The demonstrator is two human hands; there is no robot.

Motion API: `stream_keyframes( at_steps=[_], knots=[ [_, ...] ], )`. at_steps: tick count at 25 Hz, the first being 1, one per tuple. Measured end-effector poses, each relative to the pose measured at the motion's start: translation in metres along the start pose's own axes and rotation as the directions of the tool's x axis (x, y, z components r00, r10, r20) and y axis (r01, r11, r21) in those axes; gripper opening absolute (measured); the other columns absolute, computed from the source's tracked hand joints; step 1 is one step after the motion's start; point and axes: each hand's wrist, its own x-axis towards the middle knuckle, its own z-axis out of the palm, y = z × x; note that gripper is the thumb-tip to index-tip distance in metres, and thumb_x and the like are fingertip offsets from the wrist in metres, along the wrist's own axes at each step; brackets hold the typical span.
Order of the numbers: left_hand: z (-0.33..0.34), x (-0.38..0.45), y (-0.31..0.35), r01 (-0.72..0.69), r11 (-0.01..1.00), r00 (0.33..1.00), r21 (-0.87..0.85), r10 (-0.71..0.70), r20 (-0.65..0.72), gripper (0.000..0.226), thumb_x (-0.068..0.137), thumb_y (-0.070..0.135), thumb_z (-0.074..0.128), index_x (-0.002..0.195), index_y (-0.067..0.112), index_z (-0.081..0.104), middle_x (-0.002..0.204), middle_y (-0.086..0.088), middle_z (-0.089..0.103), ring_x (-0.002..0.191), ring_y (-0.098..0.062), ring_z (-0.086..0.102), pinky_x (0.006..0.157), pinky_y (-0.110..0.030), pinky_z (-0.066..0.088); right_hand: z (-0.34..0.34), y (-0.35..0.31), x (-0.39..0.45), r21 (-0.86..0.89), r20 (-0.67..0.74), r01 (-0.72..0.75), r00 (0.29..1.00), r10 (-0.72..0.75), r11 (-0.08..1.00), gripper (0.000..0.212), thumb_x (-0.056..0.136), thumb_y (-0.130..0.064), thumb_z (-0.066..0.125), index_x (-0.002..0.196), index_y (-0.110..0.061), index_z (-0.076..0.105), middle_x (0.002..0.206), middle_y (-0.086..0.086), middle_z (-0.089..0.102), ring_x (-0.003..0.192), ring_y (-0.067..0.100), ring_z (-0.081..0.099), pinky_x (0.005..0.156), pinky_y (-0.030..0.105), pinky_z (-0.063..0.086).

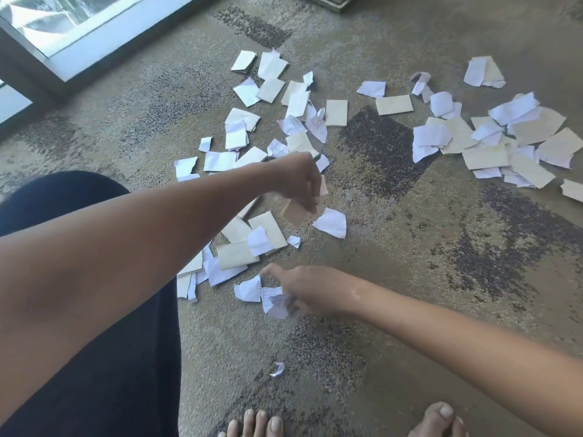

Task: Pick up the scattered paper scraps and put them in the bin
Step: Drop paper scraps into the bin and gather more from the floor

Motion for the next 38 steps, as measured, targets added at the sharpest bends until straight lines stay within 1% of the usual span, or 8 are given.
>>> stream_keyframes(
  at_steps=[3,8,13,17,19,23,30,38],
  knots=[
    [-0.003,-0.001,-0.007,0.004,1.000,1.000,0.025,-0.005,0.023,0.026,0.060,0.029,0.090,0.074,0.024,0.068,0.067,0.012,0.055,0.067,-0.011,0.051,0.054,-0.022,0.037,0.006,-0.011,0.038,-0.389,-0.067,0.177,0.973,-0.219,0.904,0.065,0.086,-0.008,0.062,0.144,-0.011,0.033,0.106,0.006,0.066,0.095,0.023,0.055,0.074,0.032,0.040],
    [0.008,-0.012,-0.029,0.085,0.971,0.979,0.224,-0.123,0.162,0.062,0.054,0.033,0.093,0.098,0.012,0.055,0.087,-0.005,0.061,0.076,-0.023,0.055,0.058,-0.026,0.041,0.018,-0.014,0.059,-0.620,0.044,0.255,0.956,-0.291,0.742,0.051,0.096,-0.010,0.044,0.145,-0.017,0.034,0.113,0.002,0.067,0.112,0.024,0.054,0.083,0.036,0.040],
    [0.023,-0.031,-0.054,0.112,0.954,0.947,0.277,-0.187,0.261,0.083,0.053,0.028,0.094,0.117,0.012,0.044,0.080,-0.001,0.054,0.083,-0.025,0.055,0.070,-0.034,0.046,0.010,0.007,0.054,-0.593,0.098,0.286,0.953,-0.286,0.753,0.037,0.098,-0.018,0.042,0.136,-0.018,0.040,0.111,0.006,0.067,0.106,0.026,0.059,0.084,0.038,0.045],
    [0.035,-0.033,-0.068,0.081,0.958,0.963,0.276,-0.147,0.228,0.079,0.047,0.030,0.096,0.111,0.018,0.050,0.094,-0.003,0.061,0.091,-0.025,0.059,0.073,-0.035,0.051,0.007,0.025,0.055,-0.613,0.048,0.373,0.898,-0.438,0.697,0.026,0.080,-0.024,0.068,0.105,-0.020,0.061,0.104,0.007,0.062,0.094,0.027,0.059,0.077,0.039,0.048],
    [0.038,-0.033,-0.073,0.051,0.971,0.973,0.233,-0.101,0.208,0.079,0.045,0.032,0.097,0.108,0.020,0.051,0.107,-0.003,0.062,0.096,-0.024,0.058,0.079,-0.038,0.052,0.010,0.035,0.055,-0.591,0.027,0.402,0.877,-0.481,0.699,0.029,0.073,-0.025,0.073,0.099,-0.021,0.062,0.120,0.010,0.054,0.105,0.029,0.054,0.091,0.047,0.044],
    [0.040,-0.041,-0.073,-0.081,0.962,0.981,0.259,0.031,0.192,0.117,0.028,0.056,0.093,0.125,0.023,0.038,0.123,-0.001,0.036,0.112,-0.022,0.040,0.090,-0.041,0.050,0.013,0.041,0.049,-0.533,0.079,0.462,0.861,-0.502,0.709,0.029,0.077,-0.027,0.075,0.102,-0.019,0.061,0.131,0.006,0.052,0.110,0.028,0.053,0.083,0.043,0.051],
    [0.051,-0.061,-0.081,-0.269,0.710,0.952,0.650,0.096,0.290,0.174,0.012,0.083,0.075,0.149,0.037,-0.022,0.159,-0.008,-0.009,0.142,-0.036,0.015,0.079,-0.049,0.058,0.028,0.049,0.027,-0.545,-0.014,0.419,0.861,-0.508,0.726,0.033,0.083,-0.002,0.049,0.114,-0.015,0.051,0.122,0.006,0.054,0.092,0.023,0.054,0.066,0.035,0.048],
    [0.046,-0.070,-0.079,-0.533,0.481,0.844,0.696,0.252,0.472,0.166,0.025,0.073,0.084,0.147,0.040,-0.025,0.155,0.000,-0.035,0.143,-0.037,0.008,0.087,-0.057,0.051,0.023,0.047,0.027,-0.504,-0.015,0.417,0.871,-0.490,0.756,0.029,0.083,-0.002,0.051,0.110,-0.015,0.051,0.117,0.007,0.053,0.087,0.021,0.055,0.067,0.035,0.051]
  ],
)
